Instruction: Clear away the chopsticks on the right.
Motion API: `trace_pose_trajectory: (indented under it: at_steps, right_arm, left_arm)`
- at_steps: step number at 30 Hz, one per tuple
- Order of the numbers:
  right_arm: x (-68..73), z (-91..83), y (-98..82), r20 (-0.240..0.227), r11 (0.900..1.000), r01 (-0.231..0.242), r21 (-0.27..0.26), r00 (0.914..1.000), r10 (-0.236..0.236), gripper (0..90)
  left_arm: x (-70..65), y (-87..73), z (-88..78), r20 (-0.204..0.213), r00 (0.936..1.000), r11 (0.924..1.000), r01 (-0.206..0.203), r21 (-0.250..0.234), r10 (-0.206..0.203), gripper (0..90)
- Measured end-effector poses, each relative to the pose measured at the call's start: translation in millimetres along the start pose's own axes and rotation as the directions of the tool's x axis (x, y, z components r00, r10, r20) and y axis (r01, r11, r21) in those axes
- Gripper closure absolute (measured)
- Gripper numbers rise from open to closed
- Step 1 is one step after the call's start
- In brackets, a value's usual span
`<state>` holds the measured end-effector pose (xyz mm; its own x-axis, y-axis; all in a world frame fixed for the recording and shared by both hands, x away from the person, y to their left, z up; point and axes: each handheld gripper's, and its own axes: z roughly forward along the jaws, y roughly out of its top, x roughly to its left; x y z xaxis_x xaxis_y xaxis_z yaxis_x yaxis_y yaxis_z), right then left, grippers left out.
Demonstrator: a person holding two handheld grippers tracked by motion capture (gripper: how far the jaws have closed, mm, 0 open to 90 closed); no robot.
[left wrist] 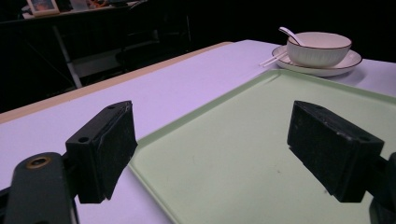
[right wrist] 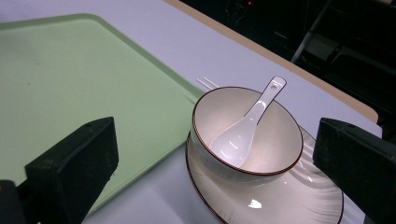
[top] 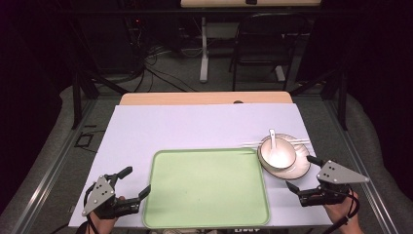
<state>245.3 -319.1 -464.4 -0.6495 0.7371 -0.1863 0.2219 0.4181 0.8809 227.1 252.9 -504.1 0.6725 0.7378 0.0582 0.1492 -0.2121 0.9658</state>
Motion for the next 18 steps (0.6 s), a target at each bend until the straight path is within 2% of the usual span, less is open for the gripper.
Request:
trace_pose_trajectory:
  at_steps: [6, 12, 13, 14, 15, 18]
  right_arm:
    - [-18.6, 7.4, 20.2, 0.002, 0.998, -0.009, 0.059, 1.0000, 0.009, 0.0]
    - [-34.4, 15.9, 32.8, -0.001, 0.997, -0.013, 0.080, 0.9999, 0.013, 0.0]
    - [-41.7, 20.8, 37.2, -0.017, 0.995, -0.013, 0.097, 0.9997, 0.015, 0.0]
    - [-41.7, 20.8, 37.2, -0.017, 0.995, -0.013, 0.097, 0.9997, 0.015, 0.0]
    - [-48.5, 26.8, 41.1, -0.026, 0.991, -0.018, 0.135, 0.9994, 0.022, 0.0]
    - [-53.9, 32.3, 44.0, -0.022, 0.987, -0.017, 0.159, 0.9995, 0.021, 0.0]
  left_arm:
    - [0.0, -0.2, -0.6, -0.002, 1.0000, 1.0000, 0.002, 0.000, -0.002, 15.4]
    - [0.3, -0.2, -1.0, -0.003, 1.0000, 1.0000, 0.001, -0.001, -0.001, 15.4]
    - [0.2, -0.1, -0.9, -0.003, 1.0000, 1.0000, 0.001, 0.000, -0.001, 15.4]
    - [0.1, -0.1, -0.8, -0.003, 1.0000, 1.0000, 0.001, 0.000, -0.001, 15.4]
    - [0.0, -0.2, -0.8, -0.003, 1.0000, 1.0000, 0.002, 0.001, -0.002, 15.4]
    - [0.4, -0.2, -1.0, -0.002, 1.0000, 1.0000, 0.001, -0.001, -0.001, 15.4]
